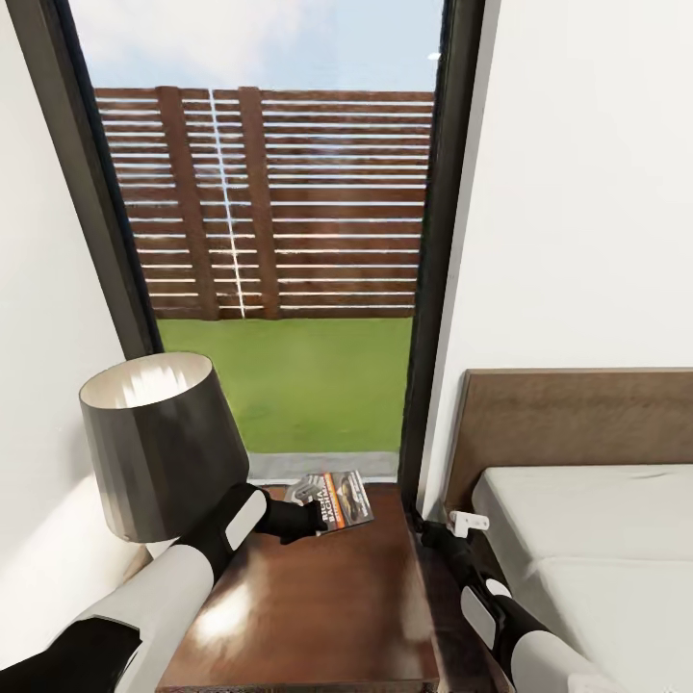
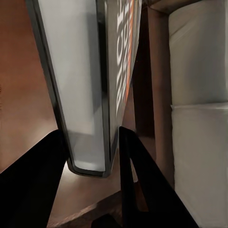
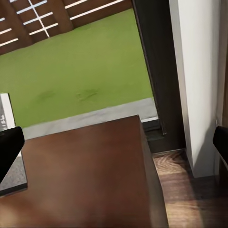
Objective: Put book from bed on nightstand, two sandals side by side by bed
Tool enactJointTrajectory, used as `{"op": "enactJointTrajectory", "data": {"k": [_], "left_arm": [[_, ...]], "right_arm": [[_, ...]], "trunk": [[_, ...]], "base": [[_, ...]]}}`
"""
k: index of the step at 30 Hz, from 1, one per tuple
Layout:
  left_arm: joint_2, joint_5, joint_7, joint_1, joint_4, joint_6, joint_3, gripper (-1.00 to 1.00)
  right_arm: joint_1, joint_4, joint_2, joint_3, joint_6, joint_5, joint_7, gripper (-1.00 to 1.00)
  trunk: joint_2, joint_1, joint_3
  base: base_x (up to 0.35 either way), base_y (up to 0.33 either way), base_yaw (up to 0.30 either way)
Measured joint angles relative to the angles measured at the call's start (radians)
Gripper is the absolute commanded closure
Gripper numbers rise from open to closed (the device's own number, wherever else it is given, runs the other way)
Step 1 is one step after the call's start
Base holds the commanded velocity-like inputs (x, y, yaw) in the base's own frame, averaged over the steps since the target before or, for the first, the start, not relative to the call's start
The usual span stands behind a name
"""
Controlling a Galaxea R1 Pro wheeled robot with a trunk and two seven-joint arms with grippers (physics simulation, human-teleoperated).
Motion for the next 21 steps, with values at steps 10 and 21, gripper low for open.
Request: {"op": "enactJointTrajectory", "data": {"k": [10,21], "left_arm": [[0.0,0.0,0.0,0.0,0.0,0.0,0.0,1.0],[0.0,0.001,0.0,0.0,0.0,0.0,0.0,1.0]], "right_arm": [[0.0,0.0,0.0,0.0,0.0,0.0,0.0,-1.0],[0.0,0.001,-0.001,0.0,0.0,0.0,0.0,-1.0]], "trunk": [[-0.063,0.035,-0.028],[-0.063,0.035,-0.028]], "base": [[0.0,0.0,0.0],[0.0,0.0,0.0]]}}
